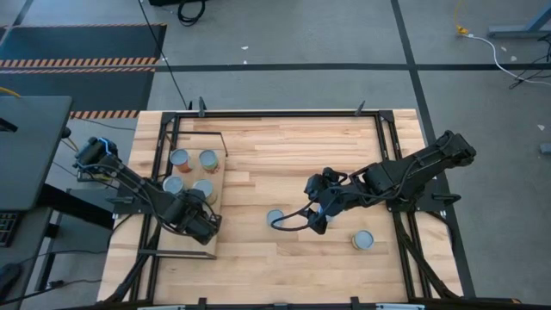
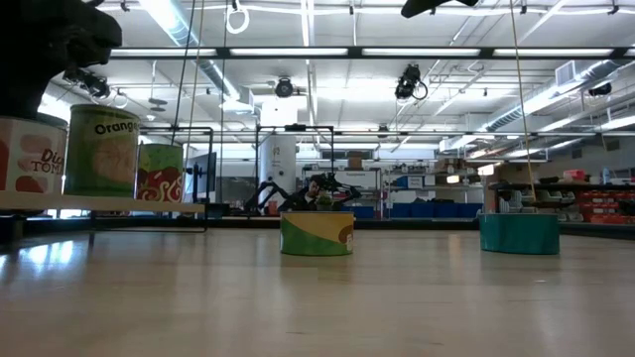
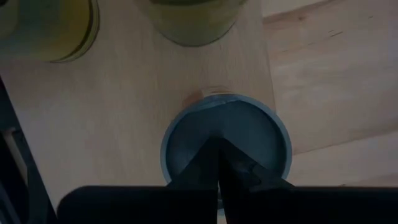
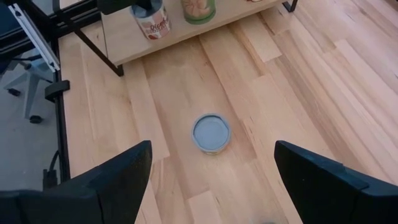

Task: Pick and place cans onto a shelf
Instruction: Put the canned diced tomato on the shelf, then put the canned peaches on the shelf

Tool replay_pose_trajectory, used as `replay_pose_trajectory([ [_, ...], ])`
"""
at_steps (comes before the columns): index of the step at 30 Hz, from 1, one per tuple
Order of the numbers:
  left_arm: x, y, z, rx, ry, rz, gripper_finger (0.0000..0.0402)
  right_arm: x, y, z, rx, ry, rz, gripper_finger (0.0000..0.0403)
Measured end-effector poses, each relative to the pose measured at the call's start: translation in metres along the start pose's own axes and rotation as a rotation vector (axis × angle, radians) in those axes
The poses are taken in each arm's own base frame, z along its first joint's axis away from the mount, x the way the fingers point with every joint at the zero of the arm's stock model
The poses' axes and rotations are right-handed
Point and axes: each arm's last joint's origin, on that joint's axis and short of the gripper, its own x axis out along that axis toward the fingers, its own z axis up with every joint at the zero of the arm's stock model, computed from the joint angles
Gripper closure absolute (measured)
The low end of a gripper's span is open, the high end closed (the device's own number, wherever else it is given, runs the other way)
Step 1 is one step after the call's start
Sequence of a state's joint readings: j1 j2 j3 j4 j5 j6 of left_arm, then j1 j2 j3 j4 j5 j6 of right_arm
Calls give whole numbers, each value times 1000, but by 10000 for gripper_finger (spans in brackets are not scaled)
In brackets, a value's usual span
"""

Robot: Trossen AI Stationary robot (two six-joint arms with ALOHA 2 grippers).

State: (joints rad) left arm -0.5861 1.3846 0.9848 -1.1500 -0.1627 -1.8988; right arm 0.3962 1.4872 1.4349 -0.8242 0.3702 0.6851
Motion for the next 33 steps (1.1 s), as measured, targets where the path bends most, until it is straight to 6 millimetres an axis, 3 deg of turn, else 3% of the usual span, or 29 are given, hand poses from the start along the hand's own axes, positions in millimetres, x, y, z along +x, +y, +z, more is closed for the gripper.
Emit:
replay_pose_trajectory([
  [8,-7,-1,1,2,-4,-5,395,-2,-1,0,-39,-1,-8,57],
  [13,-20,-5,3,58,-9,-23,395,-23,6,-1,-143,15,-1,57],
  [18,-41,-11,3,144,7,-62,395,-31,4,-34,-298,363,48,57],
  [23,-67,-21,9,239,-151,-188,394,-48,-11,-71,-188,786,-103,57],
  [28,-74,-48,12,410,-419,-390,371,-47,-9,-114,-314,896,-120,57],
  [33,-63,-80,12,558,-525,-452,328,-26,-11,-156,-372,928,-130,57],
])
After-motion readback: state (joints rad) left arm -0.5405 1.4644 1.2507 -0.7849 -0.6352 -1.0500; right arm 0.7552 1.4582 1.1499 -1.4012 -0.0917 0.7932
